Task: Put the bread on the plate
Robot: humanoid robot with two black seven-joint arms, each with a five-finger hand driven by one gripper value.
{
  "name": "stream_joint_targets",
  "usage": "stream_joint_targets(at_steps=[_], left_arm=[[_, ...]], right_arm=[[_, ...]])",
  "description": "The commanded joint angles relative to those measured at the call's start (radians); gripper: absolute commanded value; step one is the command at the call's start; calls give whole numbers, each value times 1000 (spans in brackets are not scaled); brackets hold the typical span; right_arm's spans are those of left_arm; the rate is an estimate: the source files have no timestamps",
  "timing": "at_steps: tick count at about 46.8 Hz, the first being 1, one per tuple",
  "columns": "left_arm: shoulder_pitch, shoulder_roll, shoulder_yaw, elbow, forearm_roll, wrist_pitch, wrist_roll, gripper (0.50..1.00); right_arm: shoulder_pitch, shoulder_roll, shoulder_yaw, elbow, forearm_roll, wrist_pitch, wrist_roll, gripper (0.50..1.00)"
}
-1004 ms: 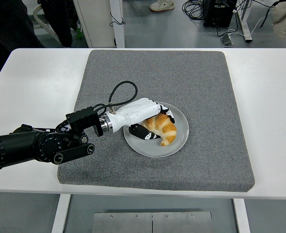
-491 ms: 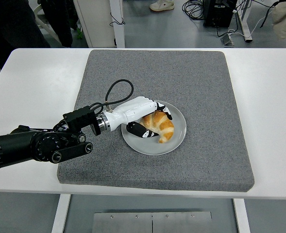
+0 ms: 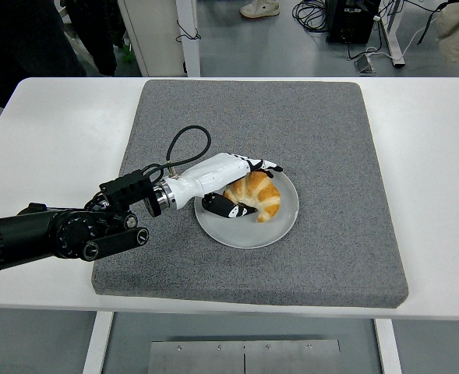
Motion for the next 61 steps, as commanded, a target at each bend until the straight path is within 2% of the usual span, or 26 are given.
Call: stream_joint_targets(at_steps=[1,12,19,25,30,36,41,45,54,61], left_arm=[[0,-2,0,0,0,0,0,801],[-9,0,-14,-9,-50,-14,5,831],[-20,8,-28,-20,-176,-47,5,916],[-18,14,-71,-21,-222,-101,5,946],[-15,31,-115,-23,-227,-147,6,949],[-15,41,-205,-23,-262,-238,11,951],[-14,64,-290,-23,-322,-330,40,955],[-12,78,-353,-23,-365,-380,68,957],[-8,120,-485,-21,-481,-442,98,958],[3,138,-551,-5,-659,-479,103,958]], right_arm=[[0,0,0,0,0,0,0,1000],[2,0,0,-3,0,0,0,1000],[0,0,0,-3,0,0,0,1000],[0,0,0,-3,0,0,0,1000],[0,0,1,-2,0,0,0,1000],[0,0,1,-2,0,0,0,1000],[0,0,0,-2,0,0,0,1000],[0,0,1,-2,0,0,0,1000],[0,0,3,3,0,0,0,1000],[0,0,3,5,0,0,0,1000]])
